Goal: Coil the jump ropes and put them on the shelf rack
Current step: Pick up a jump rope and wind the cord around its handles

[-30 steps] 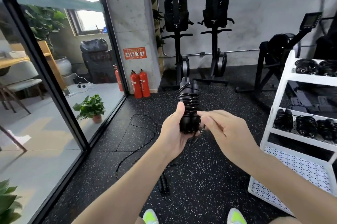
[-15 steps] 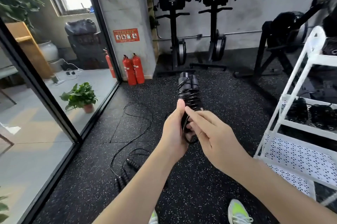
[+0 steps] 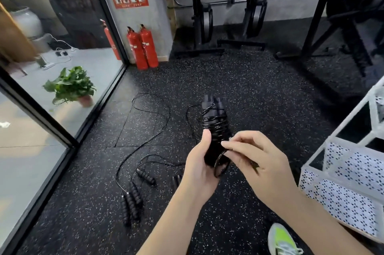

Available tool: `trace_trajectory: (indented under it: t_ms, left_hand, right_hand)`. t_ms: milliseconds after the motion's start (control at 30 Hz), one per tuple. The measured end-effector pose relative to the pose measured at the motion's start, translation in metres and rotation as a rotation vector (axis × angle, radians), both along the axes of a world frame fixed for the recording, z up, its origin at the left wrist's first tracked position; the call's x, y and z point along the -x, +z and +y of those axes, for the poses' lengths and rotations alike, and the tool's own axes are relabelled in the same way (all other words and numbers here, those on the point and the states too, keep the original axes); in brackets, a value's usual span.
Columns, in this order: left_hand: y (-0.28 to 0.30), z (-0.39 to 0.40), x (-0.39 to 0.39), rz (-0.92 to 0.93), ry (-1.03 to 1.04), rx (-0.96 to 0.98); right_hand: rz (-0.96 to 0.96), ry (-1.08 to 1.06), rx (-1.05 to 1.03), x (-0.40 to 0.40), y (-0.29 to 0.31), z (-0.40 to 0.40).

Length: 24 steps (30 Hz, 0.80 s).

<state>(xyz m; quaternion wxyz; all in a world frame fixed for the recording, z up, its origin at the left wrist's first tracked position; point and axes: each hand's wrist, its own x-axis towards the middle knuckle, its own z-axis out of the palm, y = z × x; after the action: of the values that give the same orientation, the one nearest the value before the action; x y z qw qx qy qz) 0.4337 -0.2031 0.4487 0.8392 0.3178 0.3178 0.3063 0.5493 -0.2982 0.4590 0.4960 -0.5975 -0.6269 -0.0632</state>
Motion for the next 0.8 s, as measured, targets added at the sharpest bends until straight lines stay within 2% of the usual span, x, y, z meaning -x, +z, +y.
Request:
trace_trajectory:
  t_ms: [300, 367, 533, 700, 800]
  left_hand:
    - [0.000, 0.035, -0.021, -0.176, -0.085, -0.177]
    - [0.000, 0.032, -0.024, -0.159, -0.057, -0.197]
    - [-0.001, 0.027, -0.032, 0.087, 0.054, -0.272]
    - [0.001, 0.023, -0.032, 0.091, 0.036, -0.232]
    - [0.002, 0.024, -0.030, 0.030, 0.012, -0.174]
  right_hand:
    - [0.042, 0.031, -0.036, -0.018, -0.002, 0.031]
    - [0.068, 0.040, -0.022, -0.022, -0.005, 0.032]
    - [0.124, 0.034, 0.027, -0.024, -0.009, 0.030]
    - [0.202, 0.107, 0.045, -0.021, -0.009, 0.029]
    - [0.405, 0.174, 0.072, -0.021, -0.007, 0.032]
